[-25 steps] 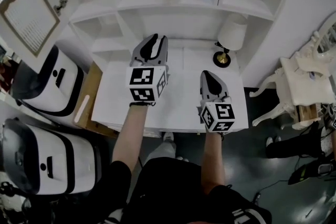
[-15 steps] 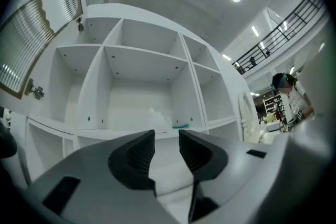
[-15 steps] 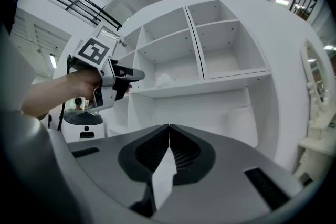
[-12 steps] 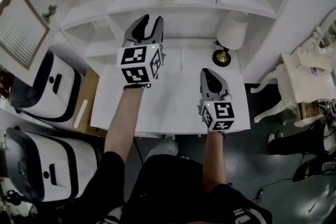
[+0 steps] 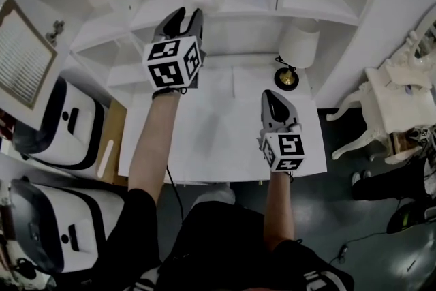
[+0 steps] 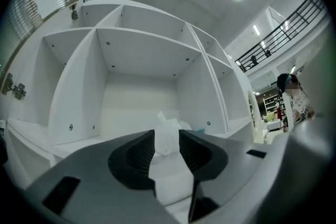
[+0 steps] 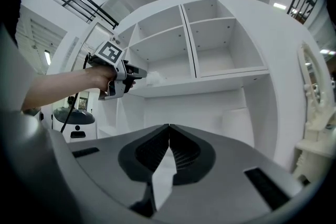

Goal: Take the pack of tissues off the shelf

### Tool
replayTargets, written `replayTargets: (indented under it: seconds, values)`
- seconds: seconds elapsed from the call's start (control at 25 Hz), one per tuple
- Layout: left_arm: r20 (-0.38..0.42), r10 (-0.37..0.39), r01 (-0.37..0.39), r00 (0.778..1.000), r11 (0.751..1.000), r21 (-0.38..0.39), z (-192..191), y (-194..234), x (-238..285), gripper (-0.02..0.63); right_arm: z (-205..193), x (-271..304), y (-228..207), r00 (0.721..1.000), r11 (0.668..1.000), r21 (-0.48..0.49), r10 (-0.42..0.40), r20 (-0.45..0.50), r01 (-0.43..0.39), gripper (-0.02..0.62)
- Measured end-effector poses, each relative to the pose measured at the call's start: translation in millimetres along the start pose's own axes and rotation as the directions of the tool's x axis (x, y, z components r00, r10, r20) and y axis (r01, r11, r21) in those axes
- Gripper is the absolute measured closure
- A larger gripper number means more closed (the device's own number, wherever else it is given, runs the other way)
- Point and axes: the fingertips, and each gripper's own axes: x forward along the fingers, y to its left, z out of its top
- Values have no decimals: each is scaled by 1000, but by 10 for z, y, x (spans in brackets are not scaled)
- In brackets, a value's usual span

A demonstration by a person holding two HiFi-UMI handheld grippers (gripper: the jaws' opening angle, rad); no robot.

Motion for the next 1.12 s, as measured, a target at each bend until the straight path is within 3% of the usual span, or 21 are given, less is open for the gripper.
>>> replayTargets:
  seconds: [0.2,0.44,0.6,1.12]
  values:
    - [-40,8,-7,999,1000,18,-70,38,228,468,-51,53,-116,1000,999,30,-19,-3,19,577]
    - [-26,-10,9,1000,1000,-28,-155,106,350,469,-136,35,-251,999,997,67,-41,-7,41,577]
    - [-20,-41,40,999,998,-51,-166,68,364,535,-112,-23,-360,998,995,75,-66,0,65,575]
    - [46,-76,78,996,995,-63,-57,-159,-276,575,-79,-238,-152,1000,998,68,-14,-1,14,575]
